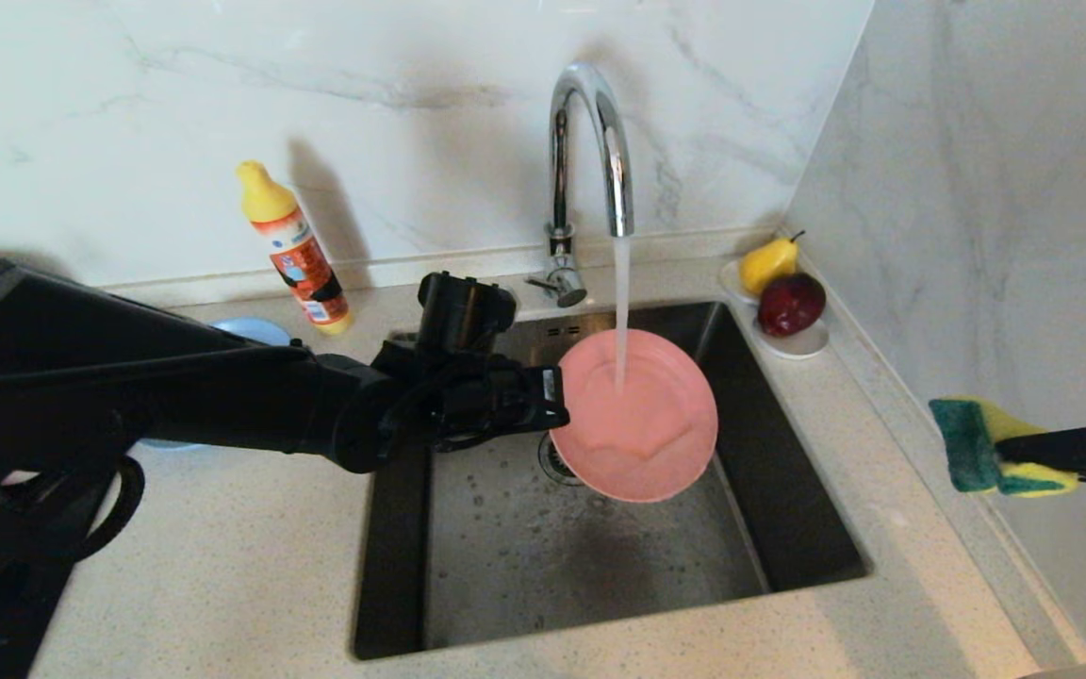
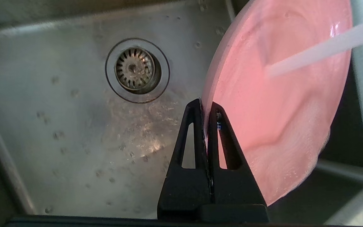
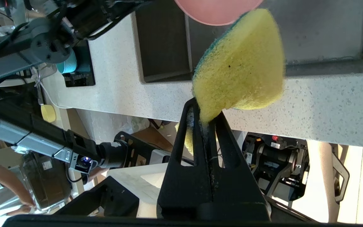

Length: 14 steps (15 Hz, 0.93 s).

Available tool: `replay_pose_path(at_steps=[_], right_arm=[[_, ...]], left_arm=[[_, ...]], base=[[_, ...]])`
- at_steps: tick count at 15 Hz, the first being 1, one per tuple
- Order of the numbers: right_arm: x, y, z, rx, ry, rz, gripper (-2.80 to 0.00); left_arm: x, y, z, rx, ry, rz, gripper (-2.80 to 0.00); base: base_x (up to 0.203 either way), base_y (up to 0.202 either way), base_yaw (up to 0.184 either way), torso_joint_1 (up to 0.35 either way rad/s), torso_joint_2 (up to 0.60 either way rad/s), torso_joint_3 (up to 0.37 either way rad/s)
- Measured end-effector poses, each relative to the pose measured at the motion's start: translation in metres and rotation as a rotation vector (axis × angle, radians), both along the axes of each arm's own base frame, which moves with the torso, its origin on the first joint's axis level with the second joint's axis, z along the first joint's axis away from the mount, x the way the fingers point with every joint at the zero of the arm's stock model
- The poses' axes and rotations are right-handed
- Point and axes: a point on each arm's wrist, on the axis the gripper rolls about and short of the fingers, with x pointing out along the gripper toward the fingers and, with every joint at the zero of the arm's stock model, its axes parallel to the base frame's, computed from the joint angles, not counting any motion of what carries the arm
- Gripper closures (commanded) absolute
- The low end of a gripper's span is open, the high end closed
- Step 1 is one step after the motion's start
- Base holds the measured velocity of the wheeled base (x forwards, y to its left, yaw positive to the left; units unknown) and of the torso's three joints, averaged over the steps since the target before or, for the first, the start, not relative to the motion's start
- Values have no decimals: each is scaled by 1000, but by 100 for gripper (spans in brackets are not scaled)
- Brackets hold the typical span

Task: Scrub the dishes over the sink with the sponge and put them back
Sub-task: Rinse the plate

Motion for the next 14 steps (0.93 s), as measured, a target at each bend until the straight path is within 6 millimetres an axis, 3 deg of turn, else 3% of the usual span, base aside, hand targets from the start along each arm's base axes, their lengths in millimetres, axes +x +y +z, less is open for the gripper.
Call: replay_pose_path(at_steps=[8,10,14], right_arm=[[1,0,-15,8,13,10,0],[0,-1,-17,7,17,10,0],[-1,0,-19,6,25,12,0]], left_arm=[[8,-19,-20,27,21,73,0],[7,-5,-18,55,25,113,0],[-5,51,3,186,-37,254,0]], base=[[0,0,0,0,0,0],[0,0,0,0,0,0],[0,0,0,0,0,0]])
